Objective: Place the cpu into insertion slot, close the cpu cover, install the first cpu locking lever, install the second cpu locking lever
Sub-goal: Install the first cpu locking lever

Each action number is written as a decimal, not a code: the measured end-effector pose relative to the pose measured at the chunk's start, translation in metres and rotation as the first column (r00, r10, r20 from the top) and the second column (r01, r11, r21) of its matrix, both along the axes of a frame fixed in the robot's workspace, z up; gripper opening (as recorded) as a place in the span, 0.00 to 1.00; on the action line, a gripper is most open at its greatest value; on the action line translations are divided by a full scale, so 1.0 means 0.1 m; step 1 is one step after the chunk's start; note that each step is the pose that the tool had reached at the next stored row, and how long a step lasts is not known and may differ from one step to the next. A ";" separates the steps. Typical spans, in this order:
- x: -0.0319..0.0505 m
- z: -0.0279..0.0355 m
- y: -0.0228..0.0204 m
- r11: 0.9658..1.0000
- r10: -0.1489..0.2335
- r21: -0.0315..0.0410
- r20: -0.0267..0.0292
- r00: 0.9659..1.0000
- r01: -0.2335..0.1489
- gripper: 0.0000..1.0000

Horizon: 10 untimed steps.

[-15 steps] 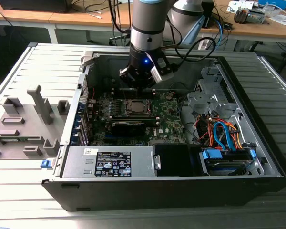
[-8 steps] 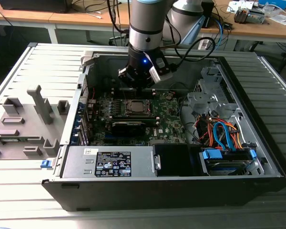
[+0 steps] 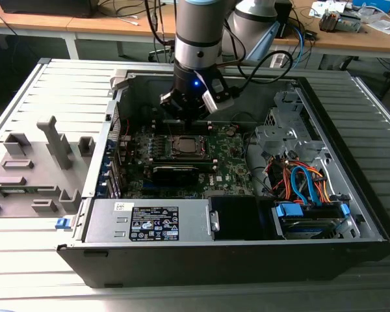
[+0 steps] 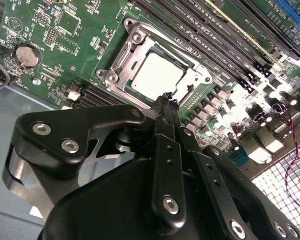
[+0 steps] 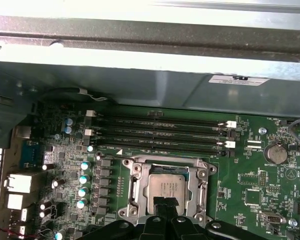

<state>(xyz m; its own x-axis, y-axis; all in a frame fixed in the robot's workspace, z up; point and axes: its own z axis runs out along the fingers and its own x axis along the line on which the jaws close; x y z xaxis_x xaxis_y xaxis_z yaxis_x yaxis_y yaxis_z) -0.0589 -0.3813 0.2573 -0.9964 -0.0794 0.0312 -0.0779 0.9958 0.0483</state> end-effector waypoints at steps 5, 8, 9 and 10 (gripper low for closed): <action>-0.019 -0.001 0.000 1.000 0.000 0.000 0.000 1.000 0.000 0.11; -0.033 -0.001 0.000 1.000 0.000 0.000 0.000 1.000 0.000 0.11; -0.037 -0.001 0.000 1.000 0.000 0.000 0.000 1.000 0.000 0.11; -0.041 -0.002 0.000 1.000 0.000 0.000 0.000 1.000 0.000 0.11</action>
<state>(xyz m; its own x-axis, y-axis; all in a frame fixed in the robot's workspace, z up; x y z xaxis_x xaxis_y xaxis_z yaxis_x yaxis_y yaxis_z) -0.0630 -0.3813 0.2571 -0.9964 -0.0794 0.0312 -0.0778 0.9958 0.0484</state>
